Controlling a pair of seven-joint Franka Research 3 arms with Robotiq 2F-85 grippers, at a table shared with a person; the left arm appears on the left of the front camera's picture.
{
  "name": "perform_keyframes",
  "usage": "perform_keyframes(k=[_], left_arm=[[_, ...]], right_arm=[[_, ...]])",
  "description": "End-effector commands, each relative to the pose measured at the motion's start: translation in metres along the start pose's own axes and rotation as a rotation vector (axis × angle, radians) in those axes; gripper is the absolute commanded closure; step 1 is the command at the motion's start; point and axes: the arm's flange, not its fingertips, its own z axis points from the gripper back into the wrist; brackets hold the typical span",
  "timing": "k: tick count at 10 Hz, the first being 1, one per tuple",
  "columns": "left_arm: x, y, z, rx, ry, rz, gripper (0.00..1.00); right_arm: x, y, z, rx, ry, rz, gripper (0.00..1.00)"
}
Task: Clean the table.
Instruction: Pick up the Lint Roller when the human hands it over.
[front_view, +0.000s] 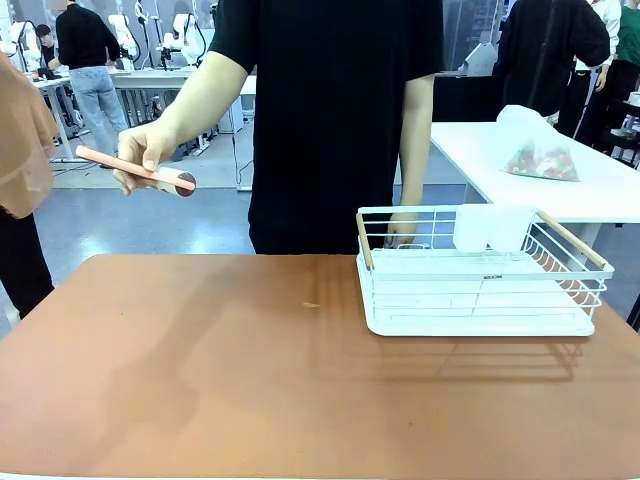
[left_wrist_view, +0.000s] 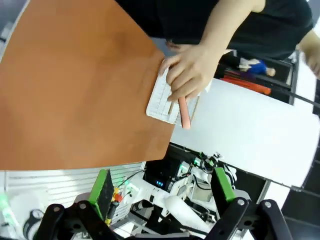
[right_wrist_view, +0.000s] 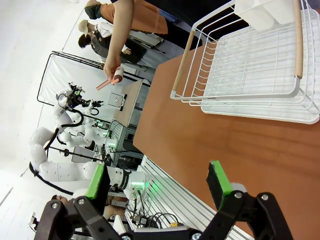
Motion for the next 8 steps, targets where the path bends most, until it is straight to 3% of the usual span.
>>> perform_keyframes(k=[1, 5, 8], left_arm=[[-0.044, -0.008, -0.047, 0.025, 0.01, 0.073, 0.0], [-0.081, -0.001, -0.12, 0.031, -0.027, 0.092, 0.0], [-0.089, -0.011, -0.146, -0.004, -0.048, 0.116, 0.0]], right_arm=[[0.0, 0.002, 0.002, 0.012, -0.003, 0.013, 0.0], [0.0, 0.002, 0.002, 0.012, -0.003, 0.013, 0.0], [0.0, 0.002, 0.002, 0.012, -0.003, 0.013, 0.0]])
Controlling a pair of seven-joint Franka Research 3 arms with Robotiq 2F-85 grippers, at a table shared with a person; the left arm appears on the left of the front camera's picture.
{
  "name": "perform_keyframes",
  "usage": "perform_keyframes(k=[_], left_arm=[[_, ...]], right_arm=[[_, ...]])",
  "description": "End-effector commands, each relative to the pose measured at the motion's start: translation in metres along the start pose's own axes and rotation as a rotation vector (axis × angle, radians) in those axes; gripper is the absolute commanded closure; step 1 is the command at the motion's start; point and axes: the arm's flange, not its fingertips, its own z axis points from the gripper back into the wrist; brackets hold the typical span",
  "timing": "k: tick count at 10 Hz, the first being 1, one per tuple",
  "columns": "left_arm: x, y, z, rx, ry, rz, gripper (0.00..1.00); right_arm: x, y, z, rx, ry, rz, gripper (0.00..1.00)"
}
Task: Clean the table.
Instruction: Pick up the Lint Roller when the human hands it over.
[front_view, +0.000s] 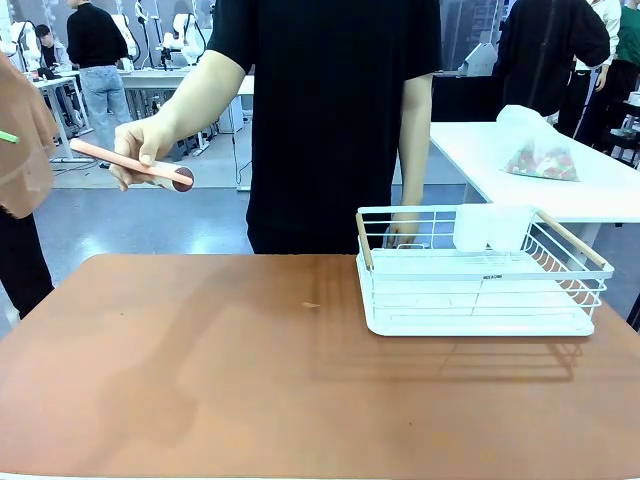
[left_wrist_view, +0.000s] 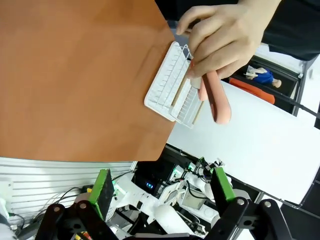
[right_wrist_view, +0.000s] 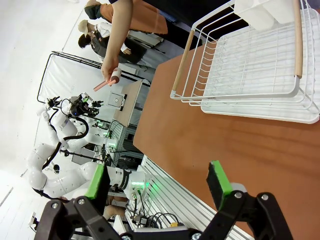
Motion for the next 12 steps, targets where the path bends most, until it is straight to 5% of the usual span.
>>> perform_keyframes(k=[1, 7, 12], left_arm=[[-0.008, -0.017, -0.01, -0.051, -0.043, -0.005, 0.0], [-0.023, -0.066, -0.055, 0.033, -0.138, -0.067, 0.0], [-0.004, -0.071, -0.087, 0.006, -0.224, -0.036, 0.0]], right_arm=[[0.0, 0.002, 0.002, 0.012, -0.004, 0.015, 0.0], [0.0, 0.002, 0.002, 0.012, -0.004, 0.015, 0.0], [0.0, 0.002, 0.002, 0.012, -0.004, 0.015, 0.0]])
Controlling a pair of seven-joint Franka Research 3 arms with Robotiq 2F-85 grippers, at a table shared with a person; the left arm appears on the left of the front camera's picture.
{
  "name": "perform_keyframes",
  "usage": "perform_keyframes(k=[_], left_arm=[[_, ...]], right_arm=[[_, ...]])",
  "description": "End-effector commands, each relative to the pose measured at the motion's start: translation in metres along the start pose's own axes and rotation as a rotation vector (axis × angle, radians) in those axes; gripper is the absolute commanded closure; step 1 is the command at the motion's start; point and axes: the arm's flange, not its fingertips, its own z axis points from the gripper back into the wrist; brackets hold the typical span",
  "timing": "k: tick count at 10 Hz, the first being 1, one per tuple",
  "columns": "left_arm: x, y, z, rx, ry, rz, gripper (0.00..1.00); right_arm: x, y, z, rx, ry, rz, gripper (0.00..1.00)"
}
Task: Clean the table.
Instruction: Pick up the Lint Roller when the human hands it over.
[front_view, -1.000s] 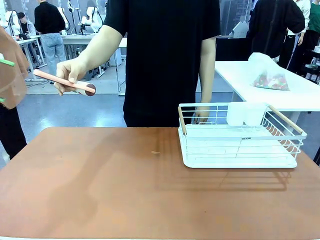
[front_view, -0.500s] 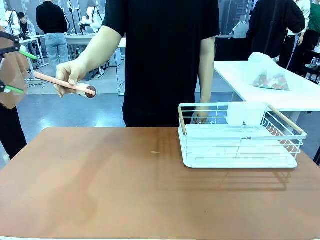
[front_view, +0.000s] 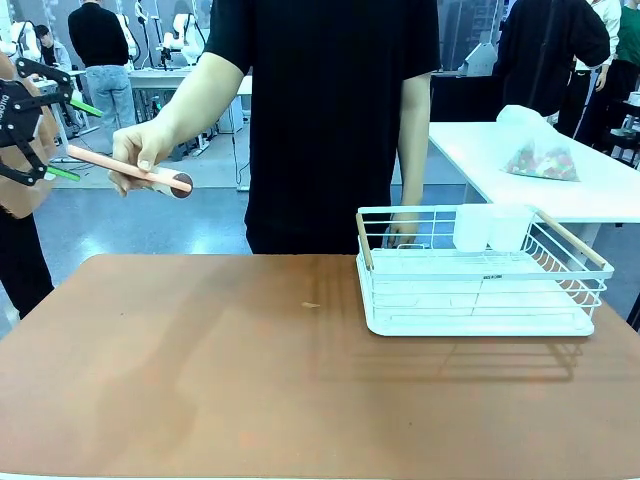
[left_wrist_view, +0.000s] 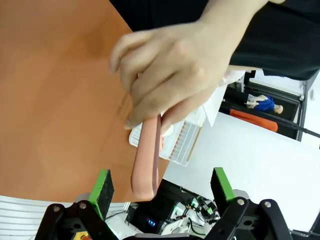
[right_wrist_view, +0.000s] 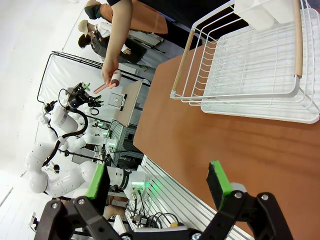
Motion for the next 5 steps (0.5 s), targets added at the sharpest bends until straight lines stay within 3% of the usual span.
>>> perform_keyframes(k=[1, 5], left_arm=[[0.001, 0.001, -0.017, 0.01, -0.041, -0.006, 0.0], [0.005, 0.009, -0.029, 0.024, -0.066, -0.019, 0.0]], right_arm=[[0.001, 0.003, 0.002, 0.012, -0.004, 0.015, 0.0], [0.001, 0.003, 0.002, 0.012, -0.004, 0.015, 0.0]])
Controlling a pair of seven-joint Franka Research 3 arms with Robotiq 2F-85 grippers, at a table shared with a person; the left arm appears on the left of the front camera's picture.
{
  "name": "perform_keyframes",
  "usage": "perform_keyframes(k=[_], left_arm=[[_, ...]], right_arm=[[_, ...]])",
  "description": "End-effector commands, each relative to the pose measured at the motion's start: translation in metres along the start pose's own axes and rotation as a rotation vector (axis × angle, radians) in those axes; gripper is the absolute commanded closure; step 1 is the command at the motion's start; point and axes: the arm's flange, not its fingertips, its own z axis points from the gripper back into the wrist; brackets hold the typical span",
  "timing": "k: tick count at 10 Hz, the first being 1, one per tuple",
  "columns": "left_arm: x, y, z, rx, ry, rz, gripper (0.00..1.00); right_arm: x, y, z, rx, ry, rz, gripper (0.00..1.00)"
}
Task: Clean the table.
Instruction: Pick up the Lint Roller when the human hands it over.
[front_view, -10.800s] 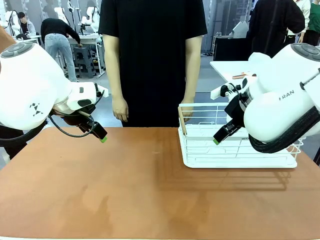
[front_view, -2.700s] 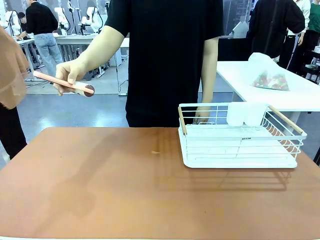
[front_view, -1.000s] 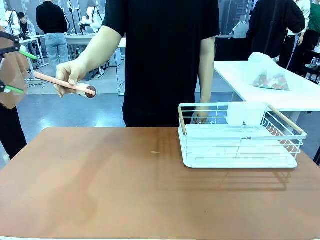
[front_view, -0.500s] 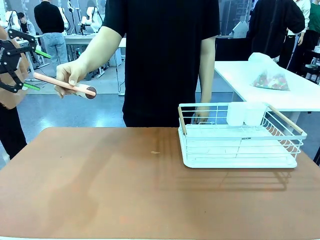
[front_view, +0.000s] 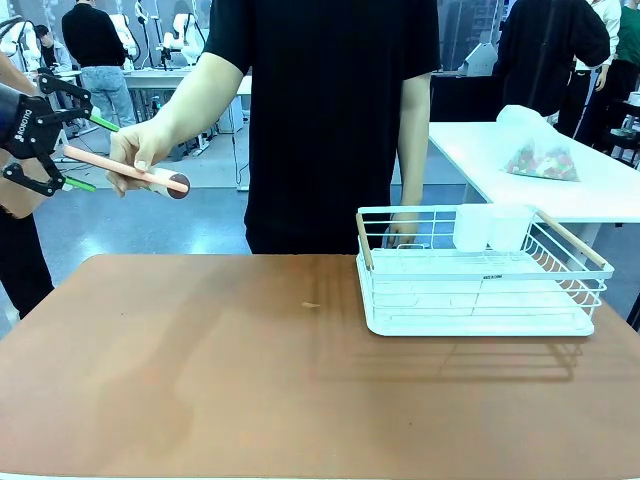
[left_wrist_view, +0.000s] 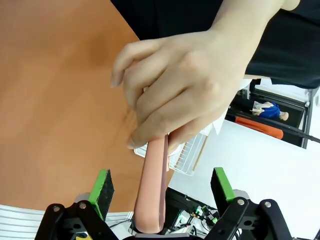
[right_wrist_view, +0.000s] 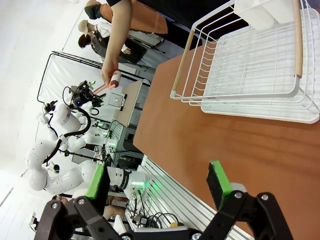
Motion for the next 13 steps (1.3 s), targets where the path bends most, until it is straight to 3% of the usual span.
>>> perform_keyframes(k=[1, 2, 12, 13], left_arm=[[0.0044, 0.007, -0.0079, 0.002, -0.039, -0.017, 0.0], [0.004, 0.0093, -0.0105, 0.011, -0.032, -0.016, 0.0], [0.0034, 0.0117, -0.0119, -0.002, -0.015, -0.047, 1.0], [0.0024, 0.0118, -0.0127, -0.001, -0.014, -0.044, 1.0]], right_arm=[[0.0006, 0.0026, 0.0019, 0.012, -0.004, 0.015, 0.0], [0.0006, 0.0026, 0.0019, 0.012, -0.004, 0.015, 0.0], [0.0006, 0.0026, 0.0019, 0.012, -0.004, 0.015, 0.0], [0.0006, 0.0026, 0.0019, 0.012, -0.004, 0.015, 0.0]])
